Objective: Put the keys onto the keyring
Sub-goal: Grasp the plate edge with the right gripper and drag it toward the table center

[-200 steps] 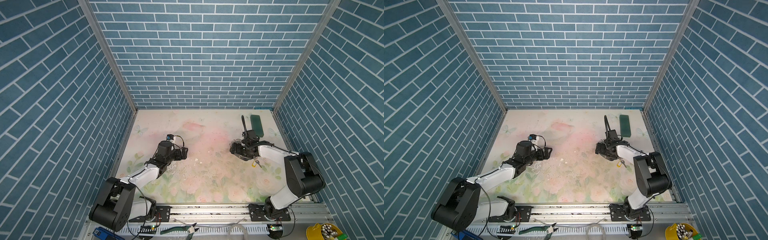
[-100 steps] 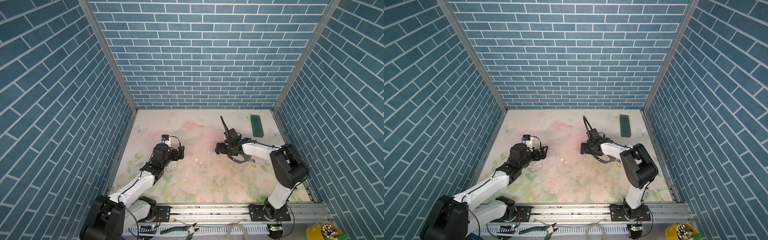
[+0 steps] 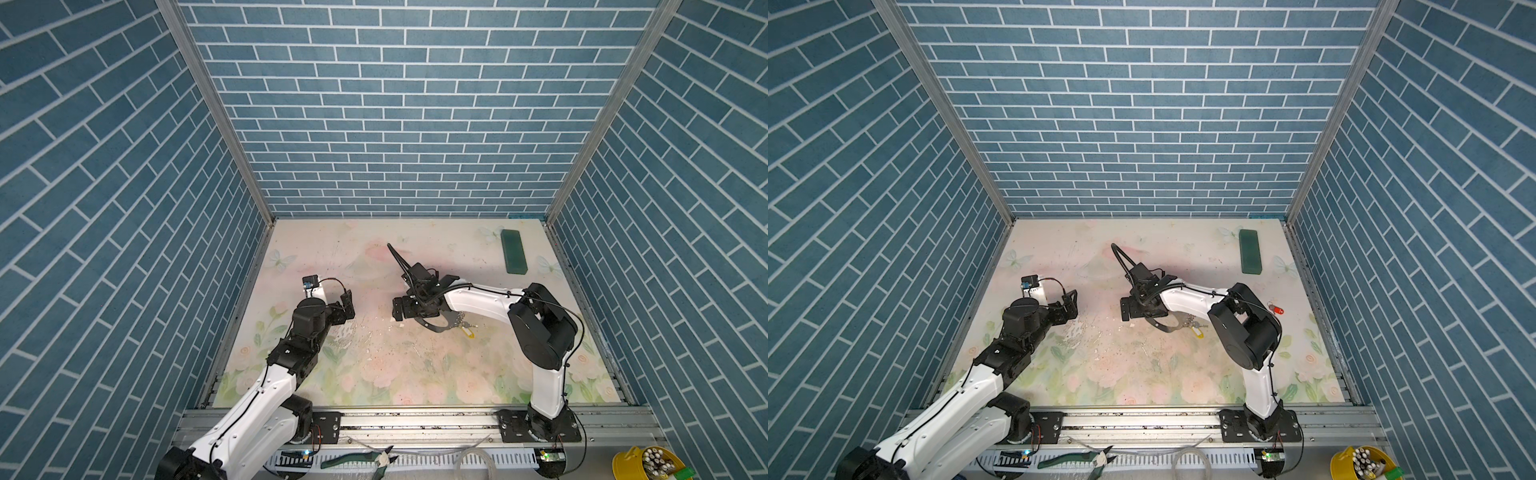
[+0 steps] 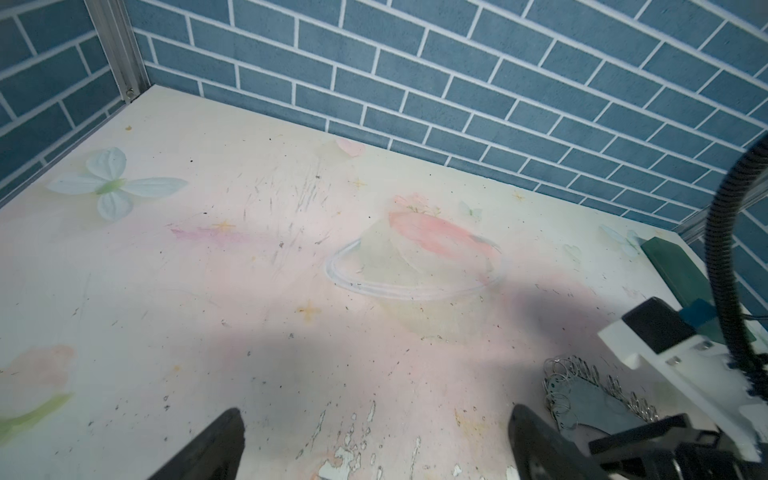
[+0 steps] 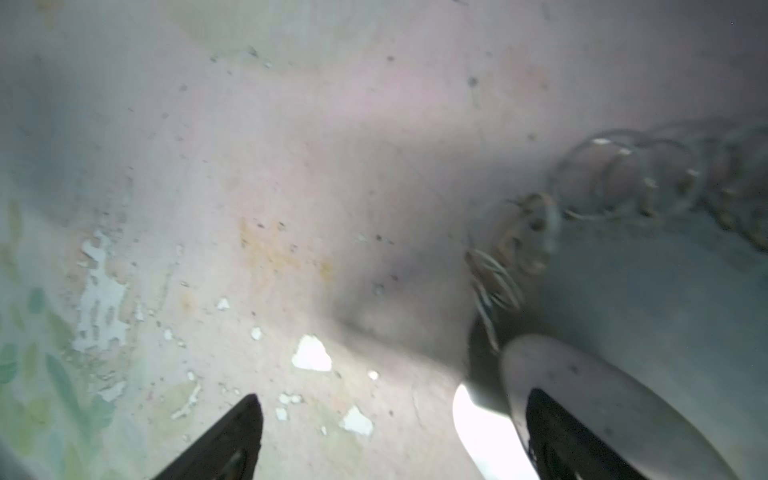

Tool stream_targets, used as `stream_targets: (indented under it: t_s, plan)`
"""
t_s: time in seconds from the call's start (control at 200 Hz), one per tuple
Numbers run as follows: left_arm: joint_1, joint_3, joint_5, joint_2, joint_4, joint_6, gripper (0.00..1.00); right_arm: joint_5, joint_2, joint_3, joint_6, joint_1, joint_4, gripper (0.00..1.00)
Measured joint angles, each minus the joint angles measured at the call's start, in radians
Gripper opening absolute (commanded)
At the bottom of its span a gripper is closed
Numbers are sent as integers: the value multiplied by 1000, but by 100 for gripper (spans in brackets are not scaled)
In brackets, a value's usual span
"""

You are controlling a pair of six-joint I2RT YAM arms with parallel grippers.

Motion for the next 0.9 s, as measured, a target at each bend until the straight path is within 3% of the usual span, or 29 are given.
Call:
stream_targets:
  t_s: [0.145,0.335,0.645,0.9]
  plan:
    - [0,0,-2,31,2,-5,100,98,-158,-37,-18,-61,-102,98]
    - [0,0,11,109,6,-5,99,145,-322,-183,-13,-204,-124,97]
    - [0,0,35,175,39,-5,100,30,-266,-325,45,-259,-31,91]
    - [0,0,40,190,40,-5,100,-23,-209,-312,68,-187,47,88]
